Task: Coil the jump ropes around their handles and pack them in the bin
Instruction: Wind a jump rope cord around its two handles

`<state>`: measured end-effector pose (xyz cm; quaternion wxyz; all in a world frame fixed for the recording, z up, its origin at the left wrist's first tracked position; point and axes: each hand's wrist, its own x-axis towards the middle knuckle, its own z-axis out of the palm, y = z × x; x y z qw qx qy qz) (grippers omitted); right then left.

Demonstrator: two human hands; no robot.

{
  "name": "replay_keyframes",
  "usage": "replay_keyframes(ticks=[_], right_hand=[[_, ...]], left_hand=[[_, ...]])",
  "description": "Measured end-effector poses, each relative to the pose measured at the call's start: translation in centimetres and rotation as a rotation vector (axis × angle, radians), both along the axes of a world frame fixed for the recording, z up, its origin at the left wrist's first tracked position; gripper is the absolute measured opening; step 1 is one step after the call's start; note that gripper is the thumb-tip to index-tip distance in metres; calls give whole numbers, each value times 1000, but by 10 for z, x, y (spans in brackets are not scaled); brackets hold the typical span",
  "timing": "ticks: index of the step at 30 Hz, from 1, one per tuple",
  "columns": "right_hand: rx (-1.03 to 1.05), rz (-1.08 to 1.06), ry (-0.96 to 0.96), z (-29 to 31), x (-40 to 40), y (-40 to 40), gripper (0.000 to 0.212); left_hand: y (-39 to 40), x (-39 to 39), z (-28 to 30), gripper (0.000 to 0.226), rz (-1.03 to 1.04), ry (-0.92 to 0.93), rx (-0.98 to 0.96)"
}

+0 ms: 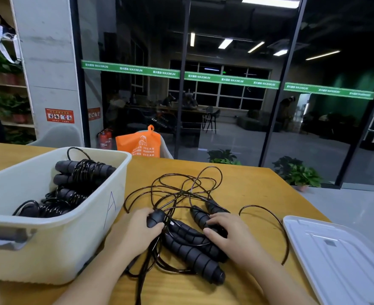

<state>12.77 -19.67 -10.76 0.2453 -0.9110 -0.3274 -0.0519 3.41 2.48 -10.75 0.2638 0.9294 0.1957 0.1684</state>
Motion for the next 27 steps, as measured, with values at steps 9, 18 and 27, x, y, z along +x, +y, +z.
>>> replay_keyframes(ticks=[9,18,27], right_hand=[[16,-77,-17,0,6,-4,32],[334,-35,-136,2,7,-10,17],[575,-109,-110,10,-2,-15,28]], left_hand=[[-11,-5,16,40,-141,-385,-11],[-14,-16,49,29,-139,-619,-301],[-27,-6,120,9,-283,-653,-308]])
